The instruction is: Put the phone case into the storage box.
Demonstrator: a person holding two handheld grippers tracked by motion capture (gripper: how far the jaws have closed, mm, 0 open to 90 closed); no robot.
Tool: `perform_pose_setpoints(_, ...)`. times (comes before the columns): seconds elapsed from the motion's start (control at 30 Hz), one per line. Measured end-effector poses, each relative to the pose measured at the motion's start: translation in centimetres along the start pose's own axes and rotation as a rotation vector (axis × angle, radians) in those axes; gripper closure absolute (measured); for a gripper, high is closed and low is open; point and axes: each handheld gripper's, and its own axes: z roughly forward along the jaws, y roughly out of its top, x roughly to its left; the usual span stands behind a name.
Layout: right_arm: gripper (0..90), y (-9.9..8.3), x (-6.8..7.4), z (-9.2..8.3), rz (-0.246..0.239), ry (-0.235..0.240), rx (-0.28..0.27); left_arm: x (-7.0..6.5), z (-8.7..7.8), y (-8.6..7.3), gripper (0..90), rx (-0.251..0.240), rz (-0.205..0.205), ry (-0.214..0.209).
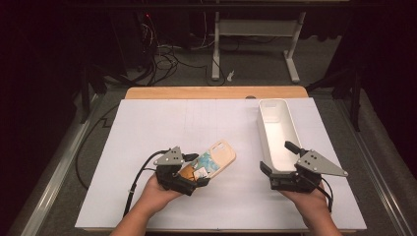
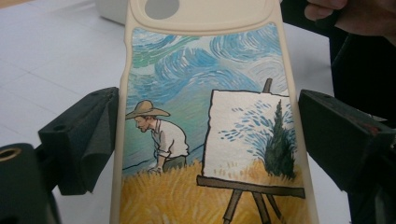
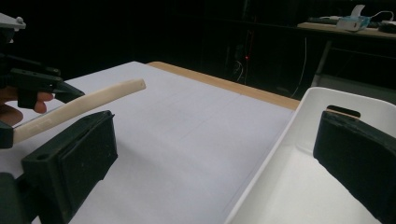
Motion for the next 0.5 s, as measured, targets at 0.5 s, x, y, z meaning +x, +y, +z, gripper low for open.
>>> perform_pose_setpoints(0.5,0.2,0.0,1.2,0.6,0.005,0.126,0.015,-0.7,-0.3,0.2,10.8,-0.03,0.03,-0.065)
